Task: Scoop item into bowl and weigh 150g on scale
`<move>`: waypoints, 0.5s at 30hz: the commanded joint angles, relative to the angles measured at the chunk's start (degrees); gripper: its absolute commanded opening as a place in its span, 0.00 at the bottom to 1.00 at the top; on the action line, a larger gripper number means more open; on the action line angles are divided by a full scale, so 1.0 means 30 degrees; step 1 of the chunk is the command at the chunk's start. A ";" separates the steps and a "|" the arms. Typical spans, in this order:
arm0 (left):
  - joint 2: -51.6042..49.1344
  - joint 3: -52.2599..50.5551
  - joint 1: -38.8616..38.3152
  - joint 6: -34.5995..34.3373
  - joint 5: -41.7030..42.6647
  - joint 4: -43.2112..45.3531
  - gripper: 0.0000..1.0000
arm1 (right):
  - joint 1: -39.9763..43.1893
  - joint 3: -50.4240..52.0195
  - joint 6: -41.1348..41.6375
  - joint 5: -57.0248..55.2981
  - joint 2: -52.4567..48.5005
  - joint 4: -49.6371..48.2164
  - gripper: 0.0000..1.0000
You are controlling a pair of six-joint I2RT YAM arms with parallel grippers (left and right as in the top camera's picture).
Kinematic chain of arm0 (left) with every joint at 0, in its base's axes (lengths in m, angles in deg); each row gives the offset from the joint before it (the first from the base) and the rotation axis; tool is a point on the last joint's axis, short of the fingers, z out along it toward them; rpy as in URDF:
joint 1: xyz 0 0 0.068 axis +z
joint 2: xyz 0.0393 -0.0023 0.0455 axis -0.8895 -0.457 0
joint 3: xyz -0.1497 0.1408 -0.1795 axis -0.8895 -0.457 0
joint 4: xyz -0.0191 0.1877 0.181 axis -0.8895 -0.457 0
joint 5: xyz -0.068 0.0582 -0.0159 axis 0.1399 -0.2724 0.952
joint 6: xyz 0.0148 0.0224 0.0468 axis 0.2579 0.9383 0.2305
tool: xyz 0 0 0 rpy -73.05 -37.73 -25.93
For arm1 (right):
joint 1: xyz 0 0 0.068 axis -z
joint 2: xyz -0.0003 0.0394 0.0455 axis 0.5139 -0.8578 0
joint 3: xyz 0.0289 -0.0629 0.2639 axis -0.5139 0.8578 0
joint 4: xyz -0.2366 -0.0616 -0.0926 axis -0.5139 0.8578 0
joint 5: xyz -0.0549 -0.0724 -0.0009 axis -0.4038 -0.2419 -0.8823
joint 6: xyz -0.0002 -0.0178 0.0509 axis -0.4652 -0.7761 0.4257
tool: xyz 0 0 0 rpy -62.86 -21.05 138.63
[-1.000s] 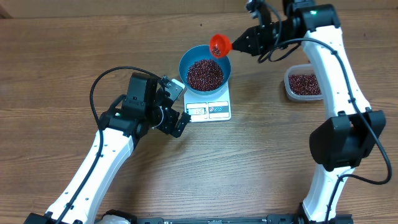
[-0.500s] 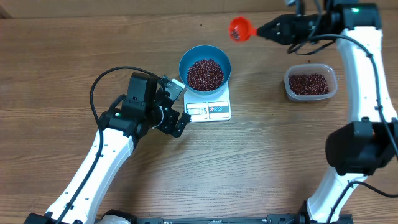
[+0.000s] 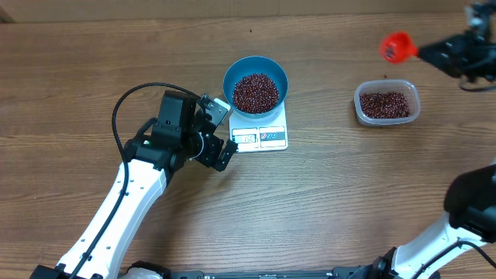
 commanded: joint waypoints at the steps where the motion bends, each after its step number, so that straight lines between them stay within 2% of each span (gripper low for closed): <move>1: -0.0131 -0.0036 -0.0007 -0.0189 0.0029 0.0022 1.00 | 0.0736 -0.0503 -0.0838 -0.1836 0.0670 0.0860 0.04; 8: -0.0131 -0.0029 -0.0007 -0.0189 0.0036 0.0022 0.99 | 0.0459 -0.0342 -0.1078 -0.5712 0.0576 0.1457 0.04; 15: -0.0131 -0.0036 -0.0007 -0.0189 0.0036 0.0015 1.00 | -0.0393 0.1056 -0.0831 -0.7555 0.0568 0.1042 0.04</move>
